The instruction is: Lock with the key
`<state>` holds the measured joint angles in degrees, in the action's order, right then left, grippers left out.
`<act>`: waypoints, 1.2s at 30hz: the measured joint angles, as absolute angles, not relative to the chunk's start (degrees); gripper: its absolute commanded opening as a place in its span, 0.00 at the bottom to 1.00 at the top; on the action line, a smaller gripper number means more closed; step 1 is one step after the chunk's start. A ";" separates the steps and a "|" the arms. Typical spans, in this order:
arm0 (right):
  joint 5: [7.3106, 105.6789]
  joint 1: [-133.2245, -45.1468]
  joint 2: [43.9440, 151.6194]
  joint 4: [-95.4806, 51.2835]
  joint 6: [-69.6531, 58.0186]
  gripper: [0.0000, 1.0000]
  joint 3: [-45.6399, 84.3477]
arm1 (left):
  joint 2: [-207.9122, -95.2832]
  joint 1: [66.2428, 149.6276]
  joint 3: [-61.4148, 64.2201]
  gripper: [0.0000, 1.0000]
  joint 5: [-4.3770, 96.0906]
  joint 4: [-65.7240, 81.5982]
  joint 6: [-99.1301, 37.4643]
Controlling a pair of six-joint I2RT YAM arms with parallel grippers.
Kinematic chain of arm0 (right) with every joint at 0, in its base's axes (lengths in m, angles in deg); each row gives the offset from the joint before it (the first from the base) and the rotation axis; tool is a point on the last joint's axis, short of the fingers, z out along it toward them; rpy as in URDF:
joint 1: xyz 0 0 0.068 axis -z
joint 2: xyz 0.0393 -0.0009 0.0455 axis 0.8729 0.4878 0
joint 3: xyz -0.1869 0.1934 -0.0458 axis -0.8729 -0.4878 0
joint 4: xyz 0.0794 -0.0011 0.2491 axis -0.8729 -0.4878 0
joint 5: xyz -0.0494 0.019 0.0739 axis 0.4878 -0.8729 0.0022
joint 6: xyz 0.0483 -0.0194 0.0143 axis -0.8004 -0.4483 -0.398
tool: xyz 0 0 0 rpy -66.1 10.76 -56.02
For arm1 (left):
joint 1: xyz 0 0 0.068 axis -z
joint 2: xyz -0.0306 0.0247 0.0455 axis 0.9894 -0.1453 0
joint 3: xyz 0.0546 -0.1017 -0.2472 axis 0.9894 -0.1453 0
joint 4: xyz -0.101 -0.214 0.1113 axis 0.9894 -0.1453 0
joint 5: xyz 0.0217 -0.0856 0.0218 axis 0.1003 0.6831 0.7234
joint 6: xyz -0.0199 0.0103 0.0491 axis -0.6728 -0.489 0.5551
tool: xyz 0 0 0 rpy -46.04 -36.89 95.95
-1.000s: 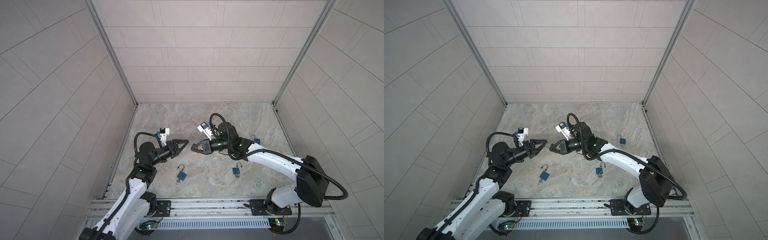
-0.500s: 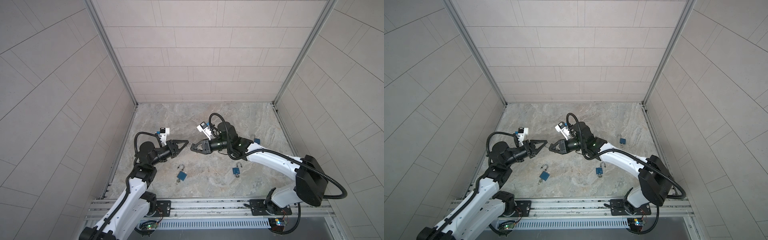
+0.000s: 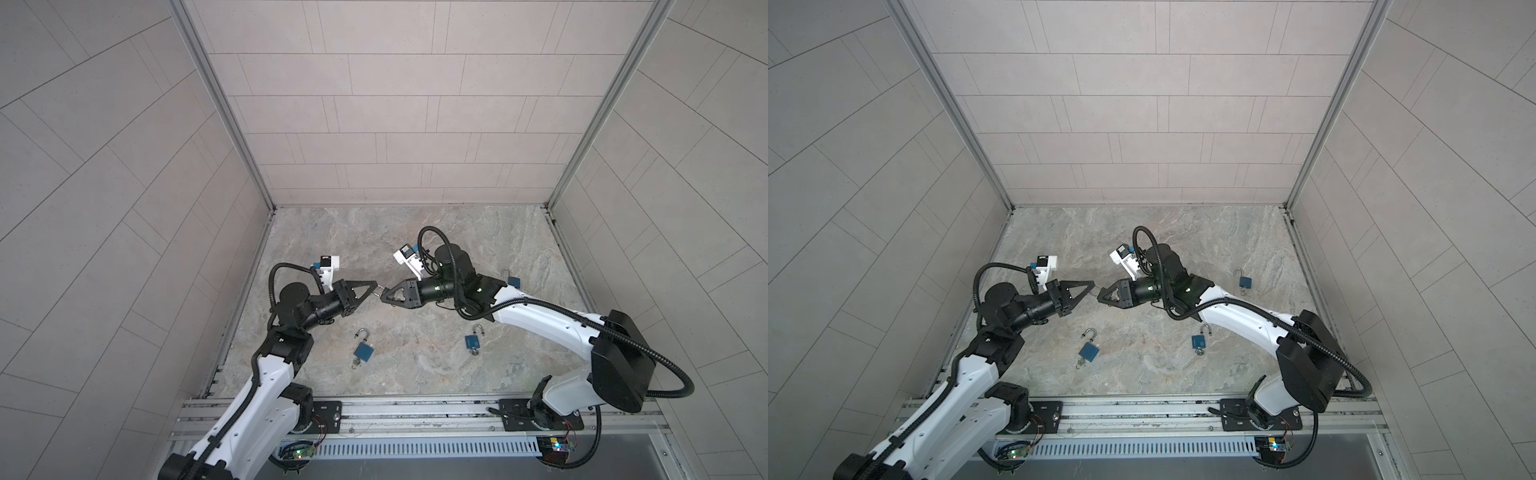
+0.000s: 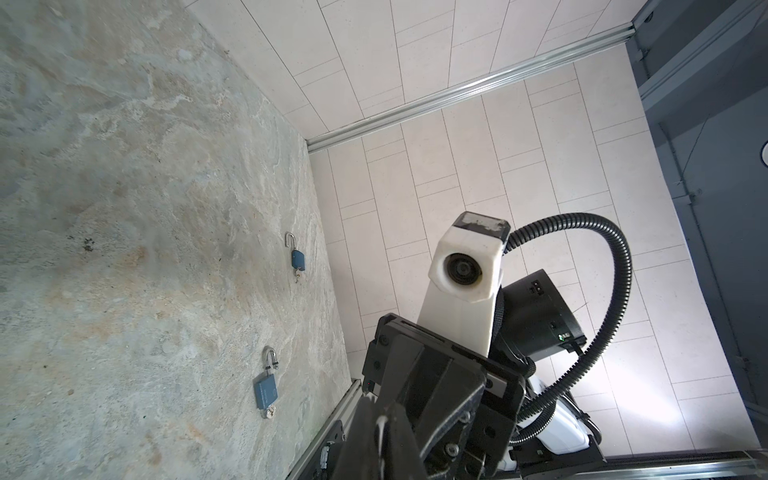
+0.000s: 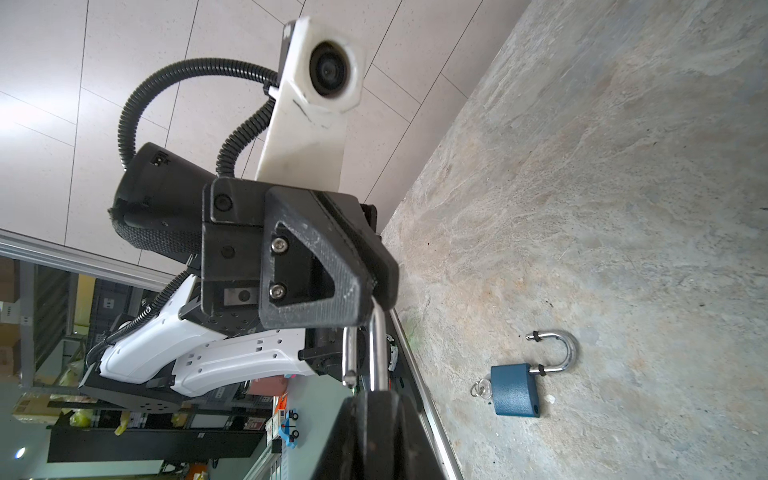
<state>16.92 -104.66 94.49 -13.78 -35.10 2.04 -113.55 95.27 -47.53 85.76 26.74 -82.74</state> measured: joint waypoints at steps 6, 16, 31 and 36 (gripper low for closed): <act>16.20 -104.64 94.49 -12.91 -36.94 0.00 2.04 | -113.55 95.27 -47.24 0.00 86.00 26.96 -82.26; 15.61 -104.55 94.47 -12.07 -40.91 0.00 2.70 | -114.40 95.30 -46.74 0.00 85.76 28.32 -81.60; 18.04 -104.33 93.75 -15.40 -41.07 0.00 3.33 | -117.97 96.50 -46.72 0.00 85.72 32.38 -80.38; 19.37 -103.96 93.18 -17.36 -41.09 0.00 3.33 | -121.24 97.83 -46.70 0.00 85.43 35.49 -80.20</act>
<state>19.37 -103.96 93.18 -17.36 -41.09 3.33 -121.24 97.83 -46.70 85.43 35.49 -80.20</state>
